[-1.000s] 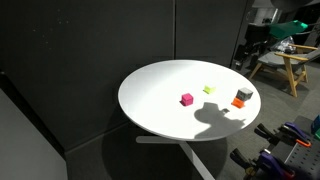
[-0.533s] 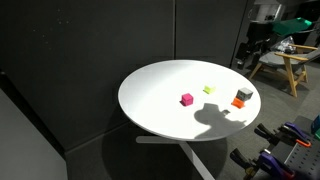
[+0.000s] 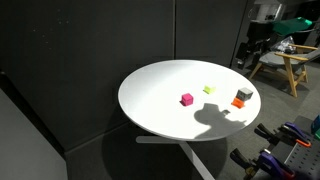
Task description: Stack the grey toy block on top of the orange toy block
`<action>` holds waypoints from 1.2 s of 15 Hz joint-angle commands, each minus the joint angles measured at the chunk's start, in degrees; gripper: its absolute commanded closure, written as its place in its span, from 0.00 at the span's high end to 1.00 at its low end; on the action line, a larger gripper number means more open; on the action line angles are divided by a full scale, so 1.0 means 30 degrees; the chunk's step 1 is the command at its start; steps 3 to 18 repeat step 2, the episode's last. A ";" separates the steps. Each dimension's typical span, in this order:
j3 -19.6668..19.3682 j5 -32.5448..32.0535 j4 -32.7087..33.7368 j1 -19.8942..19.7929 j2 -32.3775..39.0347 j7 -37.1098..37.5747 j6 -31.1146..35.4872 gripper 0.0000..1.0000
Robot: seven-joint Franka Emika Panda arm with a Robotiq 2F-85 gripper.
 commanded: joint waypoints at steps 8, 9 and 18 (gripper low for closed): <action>0.0079 0.0038 0.0023 -0.0085 0.0001 -0.0036 -0.0034 1.00; 0.0079 0.0038 0.0023 -0.0085 0.0001 -0.0036 -0.0034 1.00; 0.0079 0.0038 0.0023 -0.0085 0.0001 -0.0036 -0.0034 1.00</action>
